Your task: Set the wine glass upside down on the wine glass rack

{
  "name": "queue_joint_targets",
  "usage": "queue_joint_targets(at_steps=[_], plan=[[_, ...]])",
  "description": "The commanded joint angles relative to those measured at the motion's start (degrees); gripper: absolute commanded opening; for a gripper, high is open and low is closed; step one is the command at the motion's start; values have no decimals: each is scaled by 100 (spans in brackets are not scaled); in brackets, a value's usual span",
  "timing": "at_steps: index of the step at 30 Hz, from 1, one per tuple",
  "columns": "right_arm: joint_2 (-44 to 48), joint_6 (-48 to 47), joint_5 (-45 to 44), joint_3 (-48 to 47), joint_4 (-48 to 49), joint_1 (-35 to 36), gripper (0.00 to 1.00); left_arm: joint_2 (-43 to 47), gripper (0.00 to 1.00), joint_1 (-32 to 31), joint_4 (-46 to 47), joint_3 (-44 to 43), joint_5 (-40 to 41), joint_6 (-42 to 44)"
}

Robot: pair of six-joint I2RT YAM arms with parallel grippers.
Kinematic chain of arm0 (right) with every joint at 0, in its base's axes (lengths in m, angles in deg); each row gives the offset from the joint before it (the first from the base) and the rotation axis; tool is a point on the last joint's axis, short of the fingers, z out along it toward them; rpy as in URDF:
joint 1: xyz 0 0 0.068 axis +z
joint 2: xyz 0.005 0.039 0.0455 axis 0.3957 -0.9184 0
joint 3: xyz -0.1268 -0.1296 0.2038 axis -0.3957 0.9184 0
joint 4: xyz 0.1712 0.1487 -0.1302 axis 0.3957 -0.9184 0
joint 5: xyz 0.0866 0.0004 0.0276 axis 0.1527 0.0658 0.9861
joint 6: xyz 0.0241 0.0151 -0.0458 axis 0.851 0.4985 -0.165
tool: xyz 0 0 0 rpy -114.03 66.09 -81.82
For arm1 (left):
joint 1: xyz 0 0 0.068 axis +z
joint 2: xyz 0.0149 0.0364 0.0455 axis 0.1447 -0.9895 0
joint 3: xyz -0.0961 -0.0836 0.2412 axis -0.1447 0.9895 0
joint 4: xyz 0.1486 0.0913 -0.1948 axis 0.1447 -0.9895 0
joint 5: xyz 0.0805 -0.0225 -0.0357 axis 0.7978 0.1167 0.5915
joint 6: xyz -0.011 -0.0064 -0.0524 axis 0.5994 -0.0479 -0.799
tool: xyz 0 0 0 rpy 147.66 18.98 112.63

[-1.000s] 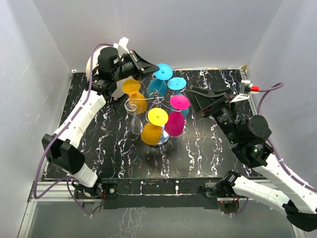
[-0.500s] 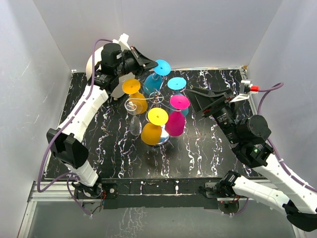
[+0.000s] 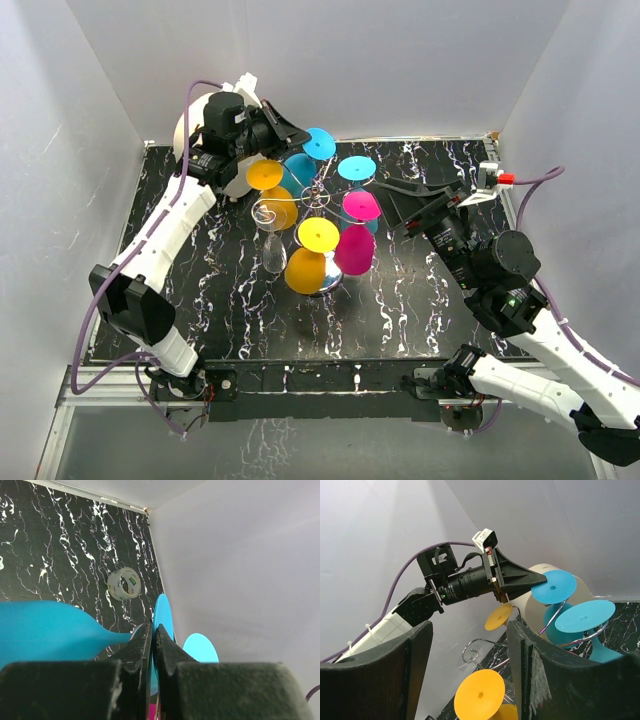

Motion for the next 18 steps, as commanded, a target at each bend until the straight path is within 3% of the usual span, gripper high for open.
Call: queue_joint_targets(at_steps=[1,6,10,18], plan=[[10,-43,27,-34,310,17,59,423,0,8,-117,61,236,243],[27,-38,41,-23,313,22,59,466,6,8,-161,51,254,223],[36,-31,40,-26,313,18,59,520,17,8,-228,52,315,294],[71,-62,14,-9,304,20,59,487,32,18,-844,-230,674,1043]])
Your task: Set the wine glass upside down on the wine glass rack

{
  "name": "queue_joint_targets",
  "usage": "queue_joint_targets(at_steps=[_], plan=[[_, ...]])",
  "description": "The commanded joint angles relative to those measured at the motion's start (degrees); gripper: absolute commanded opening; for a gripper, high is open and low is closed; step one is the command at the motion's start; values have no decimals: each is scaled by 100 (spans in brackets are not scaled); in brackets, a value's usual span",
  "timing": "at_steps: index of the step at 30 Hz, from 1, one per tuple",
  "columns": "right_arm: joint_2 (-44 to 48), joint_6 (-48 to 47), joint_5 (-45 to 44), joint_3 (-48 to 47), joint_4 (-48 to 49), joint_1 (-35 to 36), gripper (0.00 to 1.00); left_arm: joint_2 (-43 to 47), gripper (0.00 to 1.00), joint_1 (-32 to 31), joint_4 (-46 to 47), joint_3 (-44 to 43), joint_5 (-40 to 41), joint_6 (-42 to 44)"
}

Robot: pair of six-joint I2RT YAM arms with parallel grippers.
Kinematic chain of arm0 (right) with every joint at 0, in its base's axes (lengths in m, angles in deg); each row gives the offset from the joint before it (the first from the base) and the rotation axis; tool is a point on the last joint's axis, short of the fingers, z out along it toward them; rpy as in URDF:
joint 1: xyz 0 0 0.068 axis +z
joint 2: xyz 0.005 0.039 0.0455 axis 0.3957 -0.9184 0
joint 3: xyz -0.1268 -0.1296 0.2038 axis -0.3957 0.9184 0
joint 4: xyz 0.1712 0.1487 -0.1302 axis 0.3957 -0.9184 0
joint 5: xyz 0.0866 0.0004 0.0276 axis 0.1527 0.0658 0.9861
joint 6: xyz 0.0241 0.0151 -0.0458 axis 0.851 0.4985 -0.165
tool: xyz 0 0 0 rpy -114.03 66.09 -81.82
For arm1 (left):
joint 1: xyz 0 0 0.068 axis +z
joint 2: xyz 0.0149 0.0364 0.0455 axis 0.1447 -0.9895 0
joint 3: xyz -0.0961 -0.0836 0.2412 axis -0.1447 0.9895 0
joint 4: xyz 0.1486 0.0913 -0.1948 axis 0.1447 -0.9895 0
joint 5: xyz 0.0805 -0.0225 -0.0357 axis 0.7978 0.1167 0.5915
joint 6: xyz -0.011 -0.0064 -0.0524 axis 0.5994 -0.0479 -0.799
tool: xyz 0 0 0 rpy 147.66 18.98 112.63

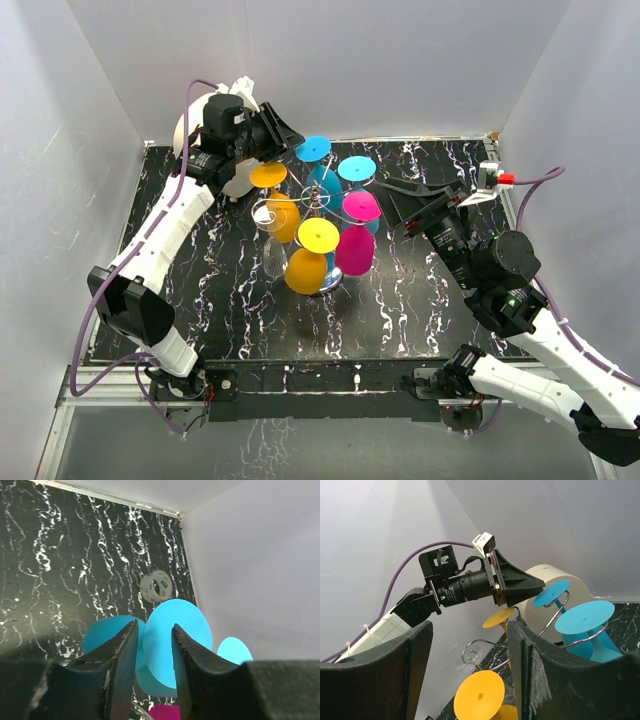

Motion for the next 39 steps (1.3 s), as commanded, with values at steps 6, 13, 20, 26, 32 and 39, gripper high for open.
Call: queue_joint_targets(at_steps=[6,13,20,26,32,39], plan=[[84,6,-45,-15,217,22,59,480,38,22,-458,-373,360,775],[108,158,-270,-43,-36,25,59,583,48,28,-370,-527,508,1124],[168,233,-468,-53,-302,17,59,625,55,73,-706,-847,1311,1486],[269,392,-861,-85,-688,20,59,807,67,118,-1157,-1080,1895,1766],[292,681,-1430,-450,-1994,17,61,1489,89,114,-1709,-737,2139,2338],[644,1093,-2500,-722,-3899,22,65,3531,97,118,-1189,1649,2046,2717]])
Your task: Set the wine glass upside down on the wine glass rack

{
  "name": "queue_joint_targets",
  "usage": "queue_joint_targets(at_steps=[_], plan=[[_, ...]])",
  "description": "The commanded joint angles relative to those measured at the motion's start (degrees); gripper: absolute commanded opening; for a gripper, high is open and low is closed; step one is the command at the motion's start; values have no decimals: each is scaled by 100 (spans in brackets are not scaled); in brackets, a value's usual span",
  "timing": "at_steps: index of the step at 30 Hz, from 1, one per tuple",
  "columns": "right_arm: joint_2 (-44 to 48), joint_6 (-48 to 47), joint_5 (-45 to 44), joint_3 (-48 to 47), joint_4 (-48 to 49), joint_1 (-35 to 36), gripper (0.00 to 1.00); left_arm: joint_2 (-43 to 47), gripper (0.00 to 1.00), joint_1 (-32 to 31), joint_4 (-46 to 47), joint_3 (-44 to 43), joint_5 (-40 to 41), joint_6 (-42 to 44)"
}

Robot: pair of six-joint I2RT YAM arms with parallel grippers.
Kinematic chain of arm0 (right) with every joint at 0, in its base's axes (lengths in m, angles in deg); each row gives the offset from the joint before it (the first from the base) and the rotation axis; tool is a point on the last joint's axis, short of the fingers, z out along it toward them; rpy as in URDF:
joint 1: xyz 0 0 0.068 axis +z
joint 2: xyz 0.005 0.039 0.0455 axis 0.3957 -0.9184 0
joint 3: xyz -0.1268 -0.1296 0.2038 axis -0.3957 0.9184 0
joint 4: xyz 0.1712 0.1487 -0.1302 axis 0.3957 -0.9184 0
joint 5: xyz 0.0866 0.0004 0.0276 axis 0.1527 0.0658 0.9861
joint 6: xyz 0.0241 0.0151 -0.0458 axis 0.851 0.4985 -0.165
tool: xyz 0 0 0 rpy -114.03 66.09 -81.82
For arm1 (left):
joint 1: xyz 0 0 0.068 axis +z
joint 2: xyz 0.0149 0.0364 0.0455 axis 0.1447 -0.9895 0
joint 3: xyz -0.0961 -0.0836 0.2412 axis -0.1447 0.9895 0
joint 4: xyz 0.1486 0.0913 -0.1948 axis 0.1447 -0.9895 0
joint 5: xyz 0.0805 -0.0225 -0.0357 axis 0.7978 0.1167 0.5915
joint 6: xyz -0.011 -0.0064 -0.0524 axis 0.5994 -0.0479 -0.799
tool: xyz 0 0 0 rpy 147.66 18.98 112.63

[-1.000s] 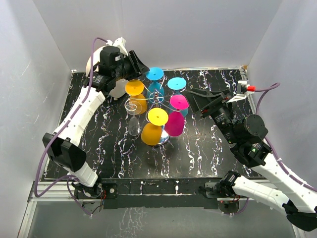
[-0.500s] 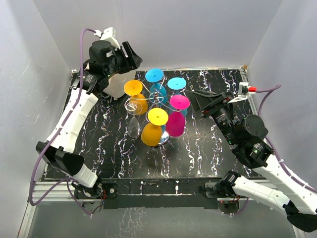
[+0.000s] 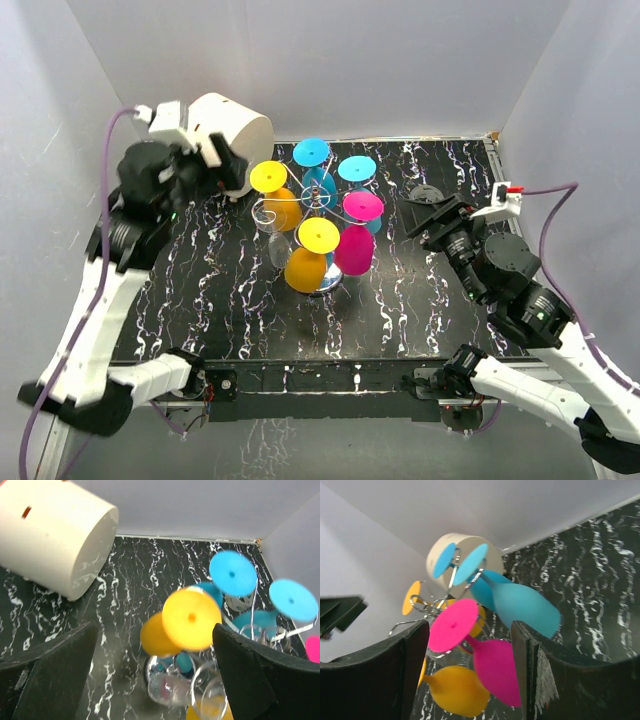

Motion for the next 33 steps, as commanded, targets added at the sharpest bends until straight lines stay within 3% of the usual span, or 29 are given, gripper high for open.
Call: queue_joint_targets(at_steps=[1,8,16,33], plan=[[249,350,-1019,-504,-1562,19,65,1304,98,20,154,1209,109,298],[615,365,-2273,-786,-2540,17,65,2579,98,19,156,2020,649,308],[965,19,-3143,-1225,-2971,17,66,3109,99,20,325,2174,1132,667],[1357,-531,-3435,-1298,-2719,17,71,3851,99,20,66,1977,1684,790]])
